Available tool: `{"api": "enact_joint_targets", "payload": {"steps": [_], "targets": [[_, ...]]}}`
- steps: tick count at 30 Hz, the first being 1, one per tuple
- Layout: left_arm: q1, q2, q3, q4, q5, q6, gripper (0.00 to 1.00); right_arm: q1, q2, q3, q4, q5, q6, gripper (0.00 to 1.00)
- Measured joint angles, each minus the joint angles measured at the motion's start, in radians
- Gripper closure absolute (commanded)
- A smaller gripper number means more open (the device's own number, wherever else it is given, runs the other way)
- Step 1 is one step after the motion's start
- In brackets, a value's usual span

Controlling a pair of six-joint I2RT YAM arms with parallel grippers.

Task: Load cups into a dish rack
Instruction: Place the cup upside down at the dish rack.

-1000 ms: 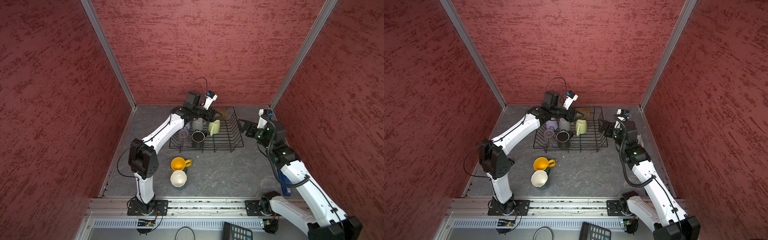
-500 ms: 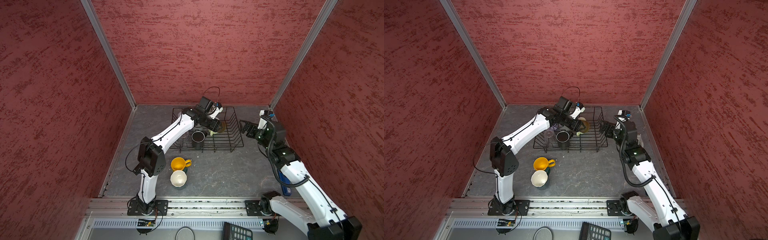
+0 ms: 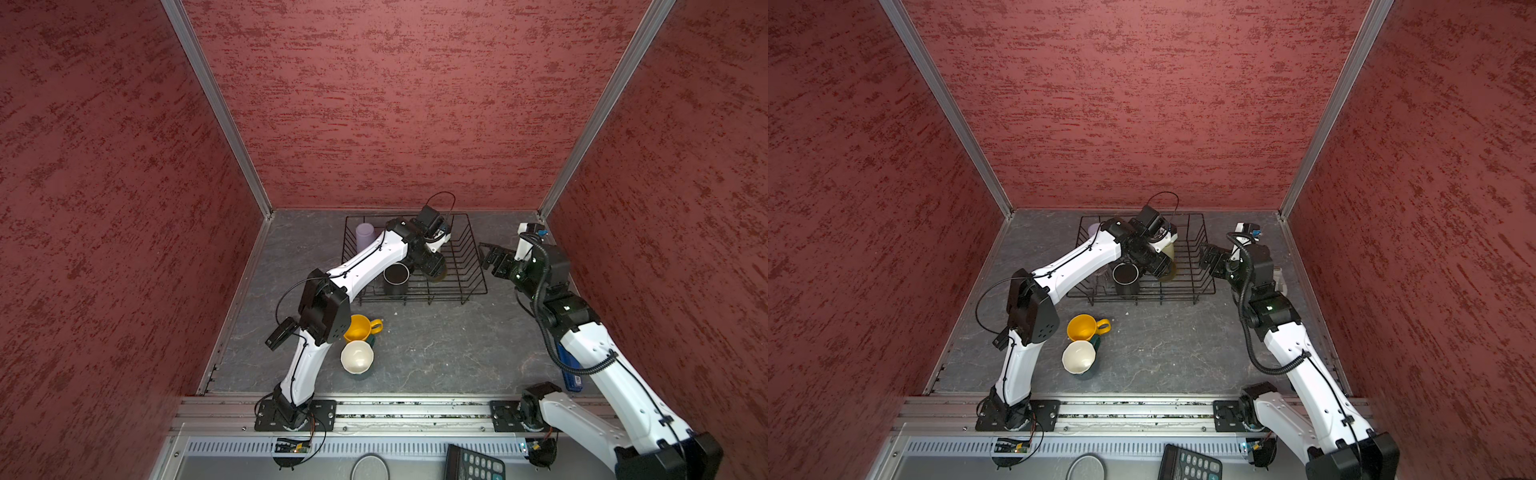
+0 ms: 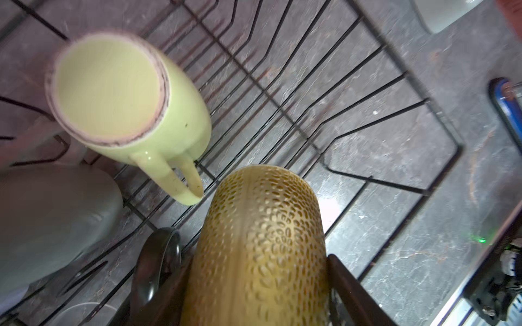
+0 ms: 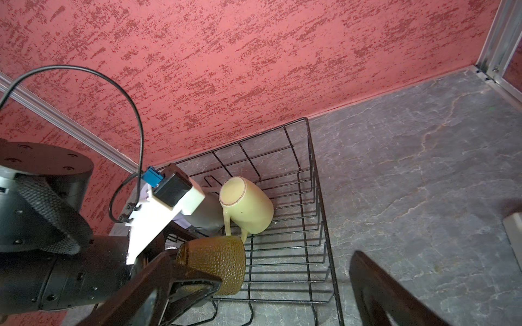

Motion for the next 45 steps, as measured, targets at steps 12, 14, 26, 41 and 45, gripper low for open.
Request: {"api": "enact_joint_targets", "payload": {"steps": [12, 14, 26, 41, 45], "targets": [[-0.008, 0.129, 0.113, -0.105, -0.083, 0.026, 0.96, -0.003, 0.001, -0.017, 0.003, -0.002, 0.002, 0.01], [-0.013, 0.145, 0.117, -0.114, -0.089, 0.031, 0.94, -0.003, 0.002, -0.017, 0.003, -0.002, 0.002, 0.01], [-0.022, 0.192, 0.149, -0.144, -0.134, 0.060, 0.71, -0.004, 0.003, -0.026, 0.005, -0.002, 0.002, 0.01], [-0.035, 0.192, 0.149, -0.160, -0.157, 0.083, 0.42, -0.005, 0.005, -0.029, 0.004, -0.002, 0.005, 0.01], [-0.036, 0.192, 0.149, -0.161, -0.161, 0.087, 0.36, -0.005, 0.005, -0.029, 0.004, -0.002, 0.005, 0.01]]}}
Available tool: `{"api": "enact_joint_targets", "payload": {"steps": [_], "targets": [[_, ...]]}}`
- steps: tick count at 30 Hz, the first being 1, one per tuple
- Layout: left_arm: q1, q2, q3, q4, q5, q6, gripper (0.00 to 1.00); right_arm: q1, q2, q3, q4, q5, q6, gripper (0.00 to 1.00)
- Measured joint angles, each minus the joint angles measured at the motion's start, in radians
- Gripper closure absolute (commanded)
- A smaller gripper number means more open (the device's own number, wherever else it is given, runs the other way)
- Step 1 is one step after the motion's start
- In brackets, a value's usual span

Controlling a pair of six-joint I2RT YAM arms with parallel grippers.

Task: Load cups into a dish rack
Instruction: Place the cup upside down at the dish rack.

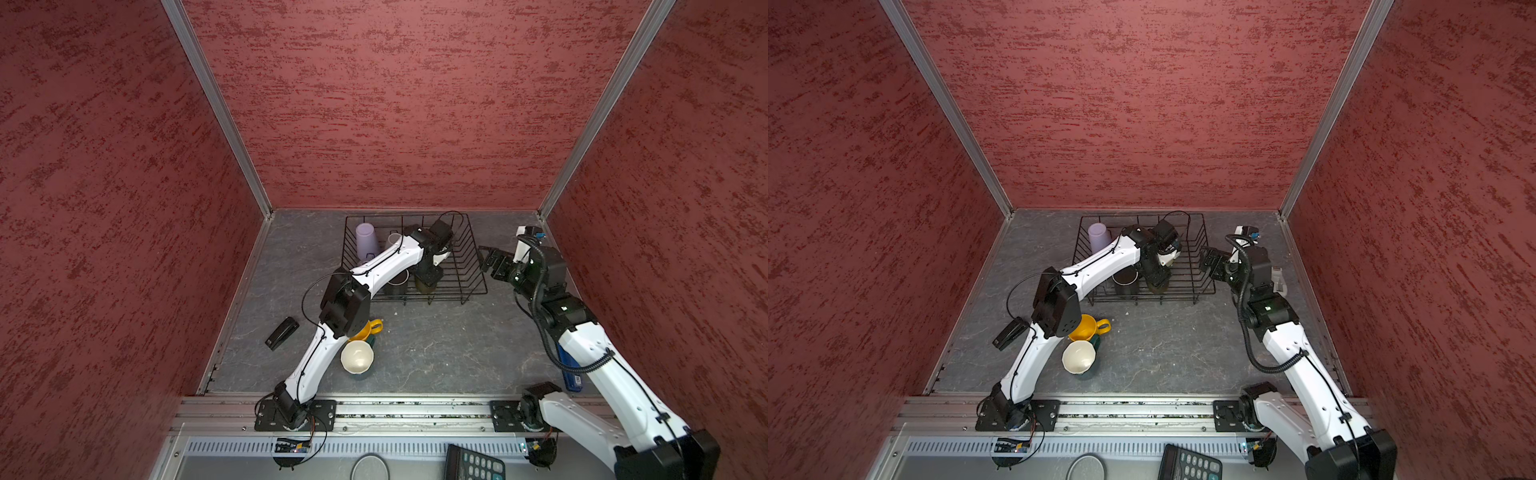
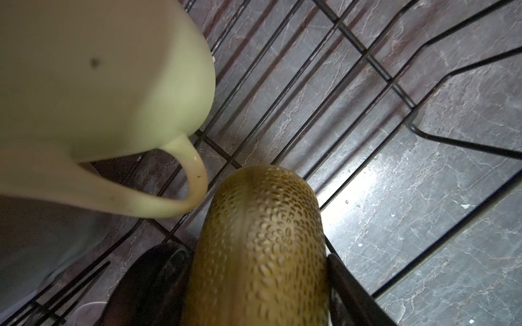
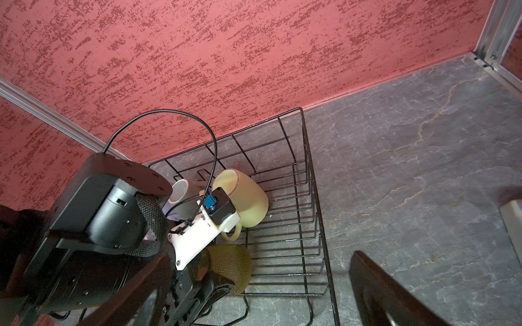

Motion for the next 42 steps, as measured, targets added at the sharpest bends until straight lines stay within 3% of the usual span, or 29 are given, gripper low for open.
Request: {"api": "enact_joint_targets", "payload": {"steps": [11, 26, 35, 38, 42], "targets": [[-0.005, 0.001, 0.000, -0.003, -0.003, 0.016, 0.20, 0.000, 0.000, 0.000, 0.000, 0.000, 0.001, 0.01], [-0.006, -0.016, -0.014, 0.025, -0.004, 0.014, 0.15, -0.001, 0.000, 0.007, -0.014, -0.013, 0.002, 0.03], [0.005, -0.290, -0.198, 0.225, -0.013, -0.007, 0.12, -0.004, -0.036, 0.072, -0.049, -0.015, -0.023, 0.06], [0.012, -0.411, -0.277, 0.334, -0.038, -0.012, 0.02, -0.004, -0.035, 0.075, -0.052, -0.019, -0.029, 0.12], [0.026, -0.543, -0.388, 0.472, -0.085, -0.019, 0.00, -0.004, 0.003, 0.098, -0.084, -0.042, -0.037, 0.20]]}}
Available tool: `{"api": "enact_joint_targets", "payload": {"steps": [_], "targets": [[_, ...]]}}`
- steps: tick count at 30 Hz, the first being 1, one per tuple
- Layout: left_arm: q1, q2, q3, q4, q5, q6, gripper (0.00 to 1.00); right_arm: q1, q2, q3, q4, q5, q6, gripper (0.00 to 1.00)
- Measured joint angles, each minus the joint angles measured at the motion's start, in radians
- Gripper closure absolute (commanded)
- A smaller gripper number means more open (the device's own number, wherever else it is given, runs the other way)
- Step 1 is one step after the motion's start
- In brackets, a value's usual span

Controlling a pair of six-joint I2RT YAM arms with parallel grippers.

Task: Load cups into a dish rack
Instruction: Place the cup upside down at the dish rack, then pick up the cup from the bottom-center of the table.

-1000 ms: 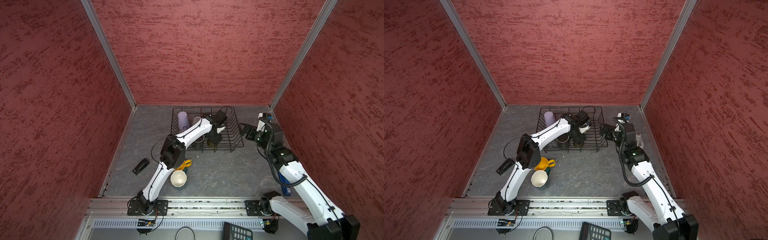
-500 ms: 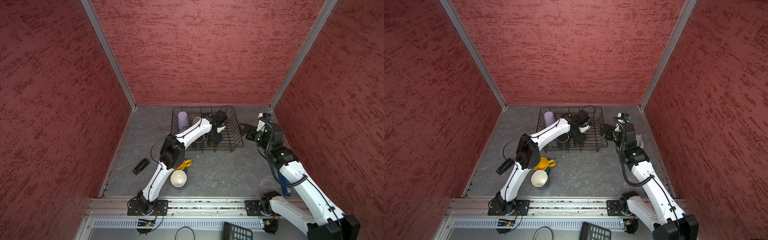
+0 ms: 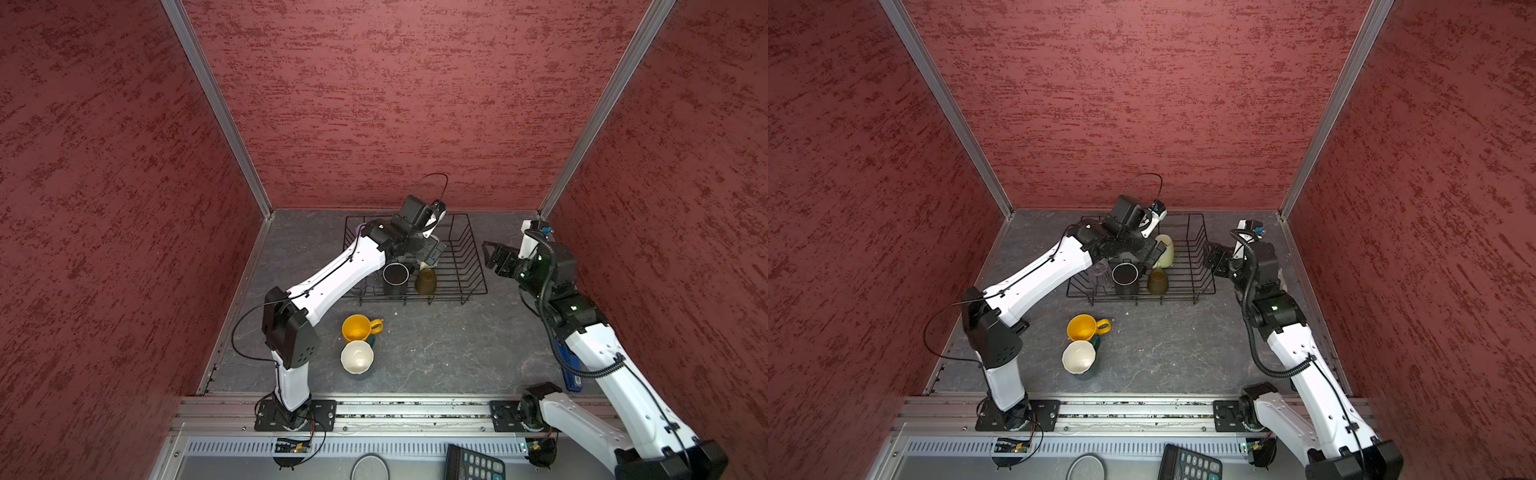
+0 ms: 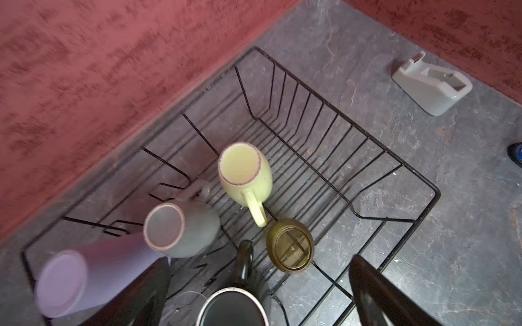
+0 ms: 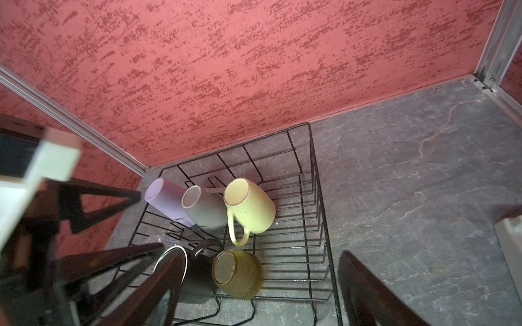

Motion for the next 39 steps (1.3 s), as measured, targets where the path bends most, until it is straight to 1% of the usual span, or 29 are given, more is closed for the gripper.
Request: {"api": "enact_joint_targets", "payload": {"steps": [2, 4, 7, 11, 14, 16, 19, 20, 24, 26, 32, 39], "targets": [[0.013, -0.047, -0.045, 0.060, 0.001, -0.013, 0.00, 0.000, 0.028, 0.027, -0.016, -0.027, -0.005, 0.24], [0.036, -0.085, -0.093, 0.115, 0.011, -0.032, 0.01, 0.014, 0.058, 0.059, -0.030, -0.046, -0.012, 0.27], [0.080, -0.157, -0.206, 0.222, 0.023, -0.064, 0.01, 0.068, 0.108, 0.105, -0.058, -0.053, -0.034, 0.30], [0.121, -0.268, -0.359, 0.336, 0.011, -0.095, 0.01, 0.189, 0.182, 0.159, -0.094, -0.055, -0.068, 0.33], [0.129, -0.346, -0.433, 0.406, 0.001, -0.098, 0.00, 0.291, 0.243, 0.204, -0.132, -0.047, -0.098, 0.35], [0.145, -0.400, -0.481, 0.452, 0.024, -0.105, 0.01, 0.358, 0.284, 0.238, -0.150, -0.048, -0.114, 0.37], [0.218, -0.500, -0.581, 0.534, 0.095, -0.132, 0.00, 0.446, 0.336, 0.271, -0.166, -0.056, -0.135, 0.39], [0.258, -0.542, -0.628, 0.565, 0.122, -0.146, 0.00, 0.472, 0.349, 0.275, -0.168, -0.060, -0.139, 0.40], [0.378, -0.668, -0.761, 0.639, 0.191, -0.200, 0.01, 0.548, 0.393, 0.277, -0.177, -0.071, -0.143, 0.42], [0.416, -0.715, -0.797, 0.646, 0.211, -0.228, 0.01, 0.581, 0.416, 0.277, -0.182, -0.074, -0.143, 0.43], [0.507, -0.800, -0.868, 0.694, 0.295, -0.293, 0.00, 0.651, 0.491, 0.283, -0.201, -0.090, -0.147, 0.46], [0.610, -0.815, -0.883, 0.689, 0.349, -0.357, 0.00, 0.737, 0.542, 0.288, -0.241, -0.101, -0.119, 0.47]]}}
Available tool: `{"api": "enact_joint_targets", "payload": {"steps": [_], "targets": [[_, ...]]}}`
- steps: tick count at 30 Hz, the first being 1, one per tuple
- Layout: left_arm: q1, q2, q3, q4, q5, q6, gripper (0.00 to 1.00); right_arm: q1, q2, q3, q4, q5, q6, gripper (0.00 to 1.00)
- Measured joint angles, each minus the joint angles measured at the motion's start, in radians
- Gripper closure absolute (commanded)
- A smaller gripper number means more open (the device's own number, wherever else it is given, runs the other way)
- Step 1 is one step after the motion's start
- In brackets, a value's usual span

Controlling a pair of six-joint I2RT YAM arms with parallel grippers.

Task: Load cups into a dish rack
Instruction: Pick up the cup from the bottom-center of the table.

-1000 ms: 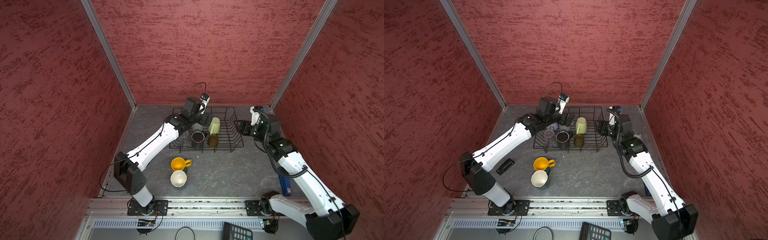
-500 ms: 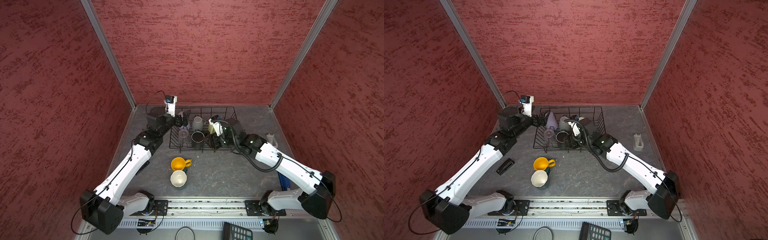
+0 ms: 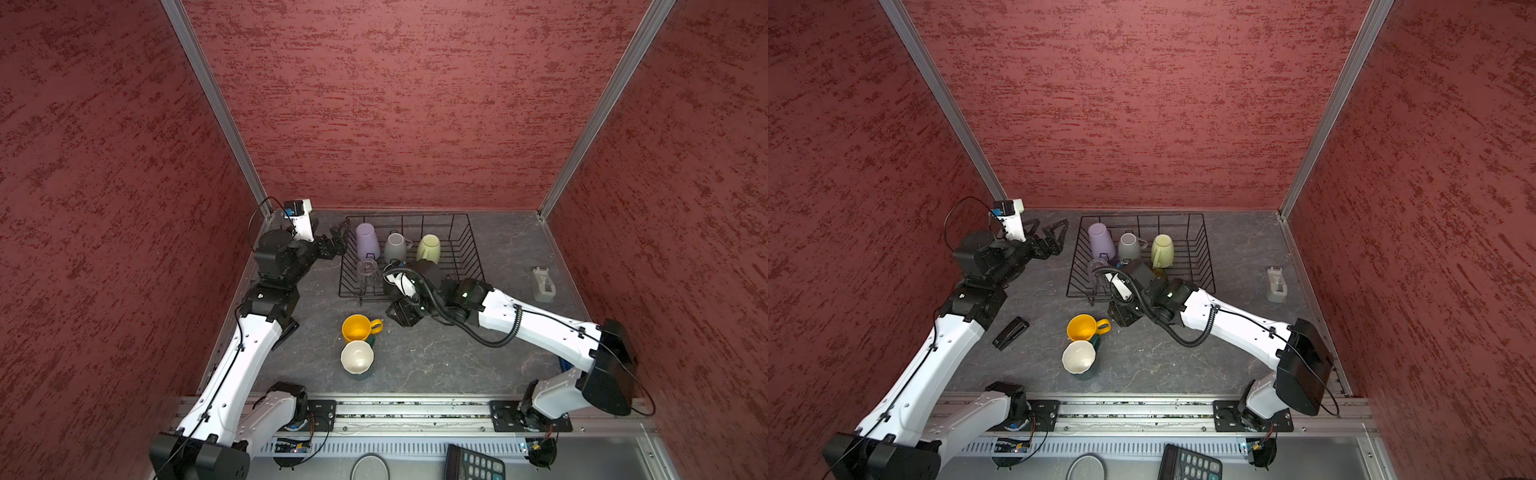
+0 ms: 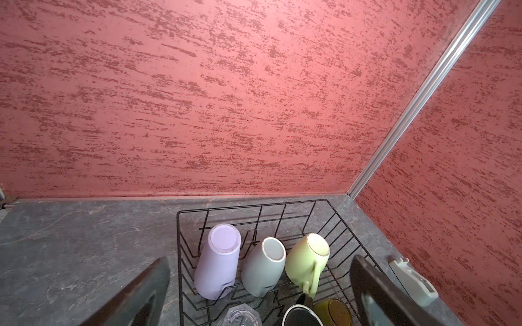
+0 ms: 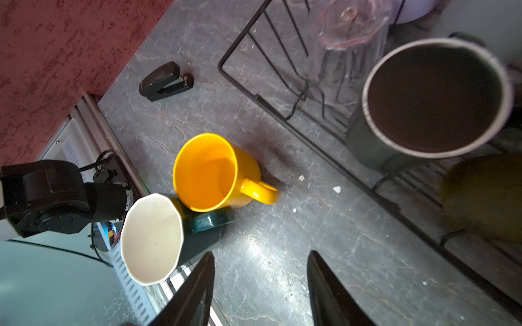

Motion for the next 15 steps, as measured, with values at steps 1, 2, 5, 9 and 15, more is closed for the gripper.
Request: {"api": "enact_joint_targets", "payload": {"steps": [1, 2, 5, 9, 15], "targets": [[0.015, 0.000, 0.000, -0.003, 0.006, -0.009, 0.00, 0.018, 0.001, 0.000, -0.002, 0.000, 0.011, 0.47], [0.030, 0.000, 0.000, -0.007, 0.013, -0.016, 0.00, 0.034, 0.001, 0.000, -0.003, 0.002, 0.024, 0.47], [0.069, 0.000, 0.000, -0.024, 0.032, -0.044, 0.01, 0.084, 0.002, 0.000, -0.009, 0.003, 0.074, 0.48], [0.095, -0.001, -0.001, -0.043, 0.051, -0.068, 0.00, 0.143, 0.014, 0.000, -0.019, 0.009, 0.149, 0.48], [0.097, -0.026, -0.026, -0.044, 0.062, -0.085, 0.00, 0.227, 0.060, 0.007, -0.064, 0.049, 0.239, 0.49]]}}
